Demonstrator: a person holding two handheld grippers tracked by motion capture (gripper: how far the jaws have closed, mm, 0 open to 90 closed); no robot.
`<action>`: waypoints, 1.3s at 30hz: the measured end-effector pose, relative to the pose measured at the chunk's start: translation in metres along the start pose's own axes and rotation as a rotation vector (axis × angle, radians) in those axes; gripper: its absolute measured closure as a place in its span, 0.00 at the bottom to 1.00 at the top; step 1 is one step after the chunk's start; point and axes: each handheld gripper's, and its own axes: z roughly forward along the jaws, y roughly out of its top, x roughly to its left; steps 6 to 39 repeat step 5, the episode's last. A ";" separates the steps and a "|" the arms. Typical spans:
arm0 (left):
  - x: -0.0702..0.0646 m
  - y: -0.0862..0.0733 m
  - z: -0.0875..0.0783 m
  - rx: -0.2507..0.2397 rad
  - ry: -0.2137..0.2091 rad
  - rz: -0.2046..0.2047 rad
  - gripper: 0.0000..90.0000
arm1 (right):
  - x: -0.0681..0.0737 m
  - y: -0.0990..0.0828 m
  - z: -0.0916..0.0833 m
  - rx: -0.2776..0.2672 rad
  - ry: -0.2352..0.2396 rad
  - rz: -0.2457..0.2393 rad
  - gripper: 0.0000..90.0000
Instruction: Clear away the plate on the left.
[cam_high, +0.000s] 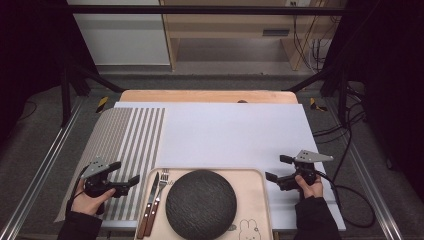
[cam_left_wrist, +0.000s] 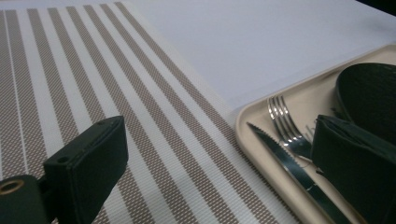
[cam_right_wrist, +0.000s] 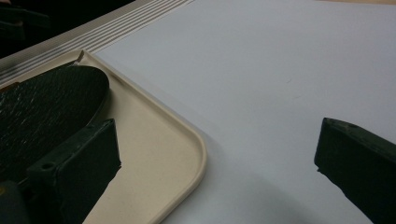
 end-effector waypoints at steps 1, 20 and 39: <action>0.002 -0.002 0.001 0.007 0.001 -0.002 0.04 | 0.000 0.000 0.000 0.003 0.000 0.002 0.00; 0.008 -0.010 0.001 0.037 0.033 -0.013 0.04 | 0.000 -0.001 0.001 0.008 -0.001 0.000 0.00; 0.008 -0.010 0.001 0.037 0.033 -0.013 0.04 | 0.000 -0.001 0.001 0.008 -0.001 0.000 0.00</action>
